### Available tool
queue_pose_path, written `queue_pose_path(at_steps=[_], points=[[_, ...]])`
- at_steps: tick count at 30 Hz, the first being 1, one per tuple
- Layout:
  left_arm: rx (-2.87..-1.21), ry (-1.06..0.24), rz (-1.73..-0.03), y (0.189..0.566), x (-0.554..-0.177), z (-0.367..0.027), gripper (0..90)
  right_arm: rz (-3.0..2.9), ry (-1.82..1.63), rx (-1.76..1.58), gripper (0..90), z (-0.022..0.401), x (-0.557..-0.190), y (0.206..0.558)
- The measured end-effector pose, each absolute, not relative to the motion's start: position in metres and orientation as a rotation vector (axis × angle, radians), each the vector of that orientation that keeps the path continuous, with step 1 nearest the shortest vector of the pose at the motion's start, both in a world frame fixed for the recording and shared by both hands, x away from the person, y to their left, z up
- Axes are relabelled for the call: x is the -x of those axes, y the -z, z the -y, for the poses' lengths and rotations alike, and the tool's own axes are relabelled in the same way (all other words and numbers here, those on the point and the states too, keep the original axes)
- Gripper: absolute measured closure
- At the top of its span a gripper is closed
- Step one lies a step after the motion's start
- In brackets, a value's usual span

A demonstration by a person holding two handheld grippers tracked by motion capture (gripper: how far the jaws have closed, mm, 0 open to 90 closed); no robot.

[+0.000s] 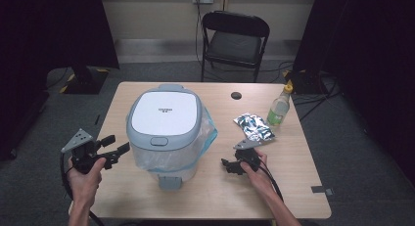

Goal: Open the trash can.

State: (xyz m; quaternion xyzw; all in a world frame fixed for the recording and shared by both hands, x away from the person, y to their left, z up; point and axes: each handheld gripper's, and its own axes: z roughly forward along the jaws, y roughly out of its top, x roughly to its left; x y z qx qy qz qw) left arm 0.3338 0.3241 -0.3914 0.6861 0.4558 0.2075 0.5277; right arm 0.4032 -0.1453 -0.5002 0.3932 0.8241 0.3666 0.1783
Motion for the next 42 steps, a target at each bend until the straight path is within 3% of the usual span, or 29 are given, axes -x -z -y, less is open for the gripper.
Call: queue_pose_path(at_steps=[14,25,42], points=[[-1.599,-0.546,-0.960,0.336,-0.323,-0.322,36.9,-2.331,-1.037,-1.113,22.5,0.145,-0.403,0.500],[-1.591,-0.529,-0.771,0.297,-0.308,-0.293,47.1,-2.332,-1.037,-1.113,22.5,0.145,-0.403,0.500],[-1.723,-0.397,-0.547,0.296,-0.301,-0.237,52.1,-2.332,-1.037,-1.112,22.4,0.145,-0.403,0.500]])
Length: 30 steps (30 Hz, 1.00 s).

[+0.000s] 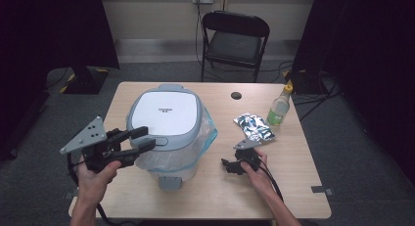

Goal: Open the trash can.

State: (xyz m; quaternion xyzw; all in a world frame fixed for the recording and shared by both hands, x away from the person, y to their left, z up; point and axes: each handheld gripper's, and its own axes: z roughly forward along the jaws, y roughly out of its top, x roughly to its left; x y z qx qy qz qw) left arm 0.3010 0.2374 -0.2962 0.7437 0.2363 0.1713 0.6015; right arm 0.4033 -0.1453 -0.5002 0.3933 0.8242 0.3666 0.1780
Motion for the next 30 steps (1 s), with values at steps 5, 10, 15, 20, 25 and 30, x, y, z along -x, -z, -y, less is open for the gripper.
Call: queue_pose_path(at_steps=[5,10,15,20,25,30], points=[[-1.765,-0.367,-0.512,0.299,-0.301,-0.226,52.1,-2.332,-1.037,-1.112,22.4,0.145,-0.403,0.500],[-1.784,-0.354,-0.494,0.298,-0.302,-0.224,51.7,-2.332,-1.037,-1.111,22.4,0.145,-0.403,0.500],[-1.806,-0.392,-0.501,0.296,-0.299,-0.220,51.9,-2.331,-1.037,-1.113,22.5,0.145,-0.403,0.500],[-1.829,-0.404,-0.499,0.295,-0.298,-0.220,53.9,-2.331,-1.037,-1.113,22.4,0.145,-0.403,0.500],[-1.846,-0.414,-0.500,0.294,-0.297,-0.218,53.9,-2.331,-1.037,-1.113,22.4,0.145,-0.403,0.500],[-1.859,-0.420,-0.496,0.291,-0.297,-0.217,53.9,-2.331,-1.037,-1.113,22.4,0.145,-0.403,0.500]])
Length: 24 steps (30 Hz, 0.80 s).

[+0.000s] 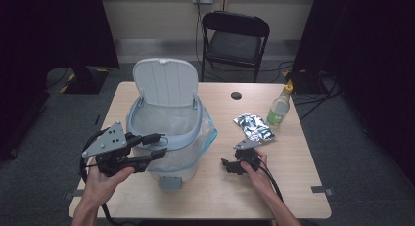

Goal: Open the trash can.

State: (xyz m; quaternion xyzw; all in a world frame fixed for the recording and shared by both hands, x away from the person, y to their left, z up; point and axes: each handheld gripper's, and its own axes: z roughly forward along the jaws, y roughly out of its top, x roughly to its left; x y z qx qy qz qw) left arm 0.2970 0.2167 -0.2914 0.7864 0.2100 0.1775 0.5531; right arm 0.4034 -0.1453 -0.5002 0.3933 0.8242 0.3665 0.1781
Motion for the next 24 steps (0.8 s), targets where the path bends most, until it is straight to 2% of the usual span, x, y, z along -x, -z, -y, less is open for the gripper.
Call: queue_pose_path(at_steps=[3,6,8,10,16,19,24], points=[[-1.843,-0.408,-0.511,0.292,-0.299,-0.219,53.8,-2.331,-1.037,-1.112,22.4,0.145,-0.403,0.500],[-1.804,-0.379,-0.519,0.295,-0.304,-0.223,47.4,-2.332,-1.037,-1.111,22.4,0.145,-0.403,0.500],[-1.780,-0.385,-0.544,0.297,-0.306,-0.227,48.2,-2.332,-1.037,-1.112,22.4,0.145,-0.403,0.500],[-1.772,-0.401,-0.547,0.297,-0.306,-0.231,55.4,-2.332,-1.037,-1.113,22.4,0.145,-0.403,0.500],[-1.744,-0.411,-0.596,0.299,-0.308,-0.246,56.3,-2.332,-1.037,-1.112,22.4,0.145,-0.403,0.500],[-1.732,-0.426,-0.622,0.299,-0.308,-0.251,62.2,-2.332,-1.037,-1.113,22.4,0.145,-0.403,0.500],[-1.688,-0.446,-0.680,0.301,-0.309,-0.261,64.4,-2.332,-1.037,-1.113,22.4,0.145,-0.403,0.500]])
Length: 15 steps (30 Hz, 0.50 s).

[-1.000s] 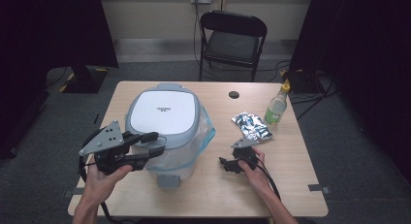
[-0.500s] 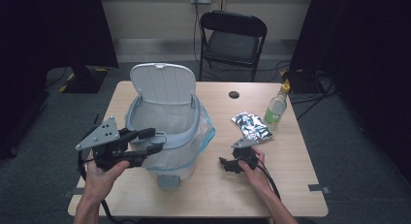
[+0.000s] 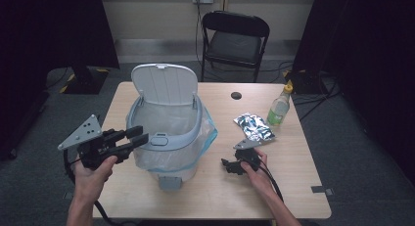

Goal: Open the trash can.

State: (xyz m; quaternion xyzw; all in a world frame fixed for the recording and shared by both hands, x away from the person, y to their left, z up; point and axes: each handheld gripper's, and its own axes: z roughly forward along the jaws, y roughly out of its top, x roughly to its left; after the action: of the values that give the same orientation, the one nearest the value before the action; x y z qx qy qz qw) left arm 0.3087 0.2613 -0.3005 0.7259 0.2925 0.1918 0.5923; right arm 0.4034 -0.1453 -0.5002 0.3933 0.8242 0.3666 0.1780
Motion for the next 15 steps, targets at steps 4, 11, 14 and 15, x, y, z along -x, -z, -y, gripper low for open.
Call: queue_pose_path(at_steps=[4,11,14,15], points=[[-1.663,-0.455,-0.731,0.301,-0.311,-0.275,63.4,-2.332,-1.037,-1.113,22.4,0.145,-0.403,0.500],[-1.628,-0.495,-0.826,0.309,-0.312,-0.295,63.1,-2.332,-1.037,-1.112,22.4,0.145,-0.403,0.500],[-1.610,-0.510,-0.880,0.313,-0.313,-0.303,63.2,-2.332,-1.037,-1.113,22.4,0.145,-0.403,0.500],[-1.612,-0.513,-0.896,0.315,-0.314,-0.305,63.1,-2.332,-1.037,-1.112,22.4,0.145,-0.403,0.500]])
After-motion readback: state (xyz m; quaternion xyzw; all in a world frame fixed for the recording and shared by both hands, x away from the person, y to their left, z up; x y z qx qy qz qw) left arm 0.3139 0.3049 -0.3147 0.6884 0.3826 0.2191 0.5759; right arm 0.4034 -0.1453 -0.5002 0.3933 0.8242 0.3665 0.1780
